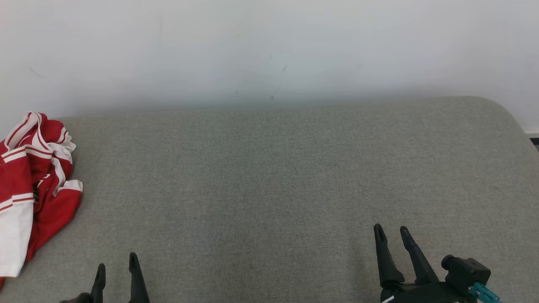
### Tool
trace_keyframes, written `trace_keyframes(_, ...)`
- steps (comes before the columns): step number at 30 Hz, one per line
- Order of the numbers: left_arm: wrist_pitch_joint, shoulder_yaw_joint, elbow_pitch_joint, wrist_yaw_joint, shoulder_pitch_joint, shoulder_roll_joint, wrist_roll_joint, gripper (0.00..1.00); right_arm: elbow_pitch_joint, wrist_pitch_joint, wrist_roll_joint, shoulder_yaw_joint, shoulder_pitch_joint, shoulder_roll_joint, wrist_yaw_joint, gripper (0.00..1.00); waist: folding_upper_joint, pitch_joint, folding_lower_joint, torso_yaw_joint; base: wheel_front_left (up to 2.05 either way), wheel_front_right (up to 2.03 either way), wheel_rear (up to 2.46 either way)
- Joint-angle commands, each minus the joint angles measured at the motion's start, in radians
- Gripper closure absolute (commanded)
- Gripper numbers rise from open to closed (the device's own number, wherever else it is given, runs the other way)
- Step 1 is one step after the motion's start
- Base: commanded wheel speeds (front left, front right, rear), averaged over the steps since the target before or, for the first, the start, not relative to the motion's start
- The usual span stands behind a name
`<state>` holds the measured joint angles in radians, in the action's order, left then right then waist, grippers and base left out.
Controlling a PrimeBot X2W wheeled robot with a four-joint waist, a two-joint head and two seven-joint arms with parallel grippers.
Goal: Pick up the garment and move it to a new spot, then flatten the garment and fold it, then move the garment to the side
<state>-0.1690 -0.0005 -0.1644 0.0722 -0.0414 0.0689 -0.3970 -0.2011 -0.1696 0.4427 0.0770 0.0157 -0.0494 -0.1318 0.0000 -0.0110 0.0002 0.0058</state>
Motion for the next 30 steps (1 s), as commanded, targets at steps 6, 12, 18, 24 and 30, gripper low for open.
trace_keyframes(6,-0.022,-0.004,0.011,0.014,-0.016,0.005,0.077,0.0,0.009,-0.022,-0.075,0.013,-0.009,-0.001,0.001,0.0,0.0,-0.001,-0.0002,0.001,0.0,0.0,0.0)
trace_keyframes(12,-0.035,-0.001,0.013,0.016,-0.02,0.002,0.129,0.0,0.009,-0.036,-0.131,0.021,-0.01,-0.001,0.002,0.0,0.0,-0.001,-0.0002,0.003,0.0,0.0,0.0)
trace_keyframes(18,-0.049,-0.001,0.015,0.019,-0.028,0.0,0.183,0.0,0.009,-0.048,-0.178,0.028,-0.013,-0.001,0.002,0.0,0.0,-0.001,-0.0002,0.004,0.0,0.0,0.0)
trace_keyframes(24,-0.059,-0.001,0.023,0.008,-0.037,-0.002,0.22,0.0,0.009,-0.059,-0.212,0.031,-0.017,-0.001,0.002,0.0,0.0,0.0,-0.0002,0.005,0.0,0.0,0.0)
trace_keyframes(30,-0.071,0.006,0.033,-0.021,-0.041,-0.004,0.26,0.0,0.011,-0.071,-0.249,0.028,-0.022,-0.001,0.002,0.0,0.0,0.0,-0.0002,0.007,0.0,0.0,0.0)
